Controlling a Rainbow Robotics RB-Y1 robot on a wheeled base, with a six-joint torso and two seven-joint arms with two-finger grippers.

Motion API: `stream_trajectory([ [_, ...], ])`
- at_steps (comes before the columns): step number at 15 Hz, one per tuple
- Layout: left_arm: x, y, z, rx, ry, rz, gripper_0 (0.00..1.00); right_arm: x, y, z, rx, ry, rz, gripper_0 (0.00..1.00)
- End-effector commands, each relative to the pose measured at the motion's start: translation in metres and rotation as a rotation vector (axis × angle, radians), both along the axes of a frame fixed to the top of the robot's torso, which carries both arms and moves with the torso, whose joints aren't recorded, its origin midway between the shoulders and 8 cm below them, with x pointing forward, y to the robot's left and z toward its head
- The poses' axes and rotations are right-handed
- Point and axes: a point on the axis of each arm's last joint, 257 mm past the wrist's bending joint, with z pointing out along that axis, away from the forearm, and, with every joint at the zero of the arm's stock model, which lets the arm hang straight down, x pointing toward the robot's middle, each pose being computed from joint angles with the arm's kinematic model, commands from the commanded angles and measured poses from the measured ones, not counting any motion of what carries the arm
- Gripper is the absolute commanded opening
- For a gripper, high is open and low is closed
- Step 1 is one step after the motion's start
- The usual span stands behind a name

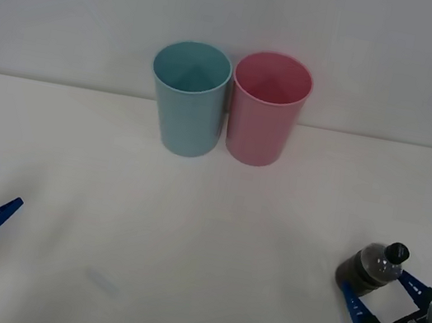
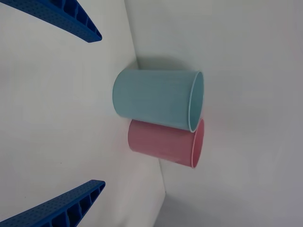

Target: Grasp the object on the table and drop it into the matching bin: aluminum can to the light blue bin, PET bottle to the pink bin.

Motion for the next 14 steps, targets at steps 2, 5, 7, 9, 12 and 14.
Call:
stream_trajectory([
  [2,0.000,0.000,0.000,0.000,0.000,0.000,1.00,0.017,0.010,0.000,-0.002,-0.008,-0.018,1.00],
  [5,0.000,0.000,0.000,0.000,0.000,0.000,1.00,0.023,0.014,0.000,-0.001,-0.009,-0.025,1.00],
  [7,0.000,0.000,0.000,0.000,0.000,0.000,1.00,0.025,0.014,0.001,0.000,-0.011,-0.027,1.00],
  [9,0.000,0.000,0.000,0.000,0.000,0.000,1.00,0.024,0.013,0.000,-0.003,-0.008,-0.031,0.82],
  [12,0.000,0.000,0.000,0.000,0.000,0.000,1.00,0.027,0.010,0.000,-0.005,-0.006,-0.042,0.00],
  [14,0.000,0.000,0.000,0.000,0.000,0.000,1.00,0.027,0.012,0.001,-0.005,-0.010,-0.037,0.00],
])
